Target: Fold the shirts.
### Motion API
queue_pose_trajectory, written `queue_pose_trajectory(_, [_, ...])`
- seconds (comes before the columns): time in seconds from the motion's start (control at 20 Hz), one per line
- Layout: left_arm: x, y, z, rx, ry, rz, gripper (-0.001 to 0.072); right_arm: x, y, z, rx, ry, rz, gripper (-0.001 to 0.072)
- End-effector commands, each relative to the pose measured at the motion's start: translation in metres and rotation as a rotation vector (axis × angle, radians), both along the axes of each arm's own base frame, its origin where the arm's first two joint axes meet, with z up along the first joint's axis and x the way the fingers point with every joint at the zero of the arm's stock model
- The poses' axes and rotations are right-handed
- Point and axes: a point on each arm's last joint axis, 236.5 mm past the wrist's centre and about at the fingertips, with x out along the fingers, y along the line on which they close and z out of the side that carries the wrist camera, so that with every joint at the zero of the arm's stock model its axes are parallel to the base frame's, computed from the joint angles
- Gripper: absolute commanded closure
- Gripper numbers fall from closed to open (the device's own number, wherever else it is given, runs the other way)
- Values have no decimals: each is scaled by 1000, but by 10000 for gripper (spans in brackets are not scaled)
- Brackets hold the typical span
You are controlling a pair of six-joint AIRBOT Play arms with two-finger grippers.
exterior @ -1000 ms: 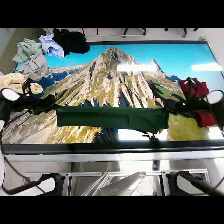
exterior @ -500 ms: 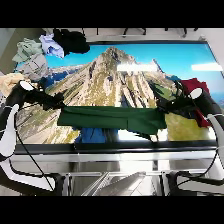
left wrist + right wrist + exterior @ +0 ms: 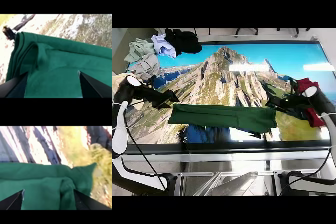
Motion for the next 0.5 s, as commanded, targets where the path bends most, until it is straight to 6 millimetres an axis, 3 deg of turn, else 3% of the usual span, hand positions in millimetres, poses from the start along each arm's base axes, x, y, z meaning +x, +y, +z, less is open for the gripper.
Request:
queue_pose_trajectory(0.0, [6, 22, 38, 8, -55, 27, 21, -28, -23, 25, 38, 65, 32, 4])
queue_pose_trajectory(0.1, [20, 41, 75, 30, -150, 75, 21, -50, -43, 29, 66, 114, 43, 5])
queue_pose_trajectory(0.2, [24, 42, 109, 30, -210, 93, 27, -66, -54, 18, 100, 164, 45, 3])
queue_pose_trajectory(0.25, [22, 33, 122, 23, -226, 69, 250, -67, -54, 8, 117, 176, 37, 3])
queue_pose_trajectory(0.3, [18, 17, 134, 12, -244, 14, 692, -68, -50, -3, 150, 184, 47, 2])
queue_pose_trajectory(0.45, [10, -24, 156, 52, -301, -102, 695, -67, -31, -32, 277, 239, 76, 1])
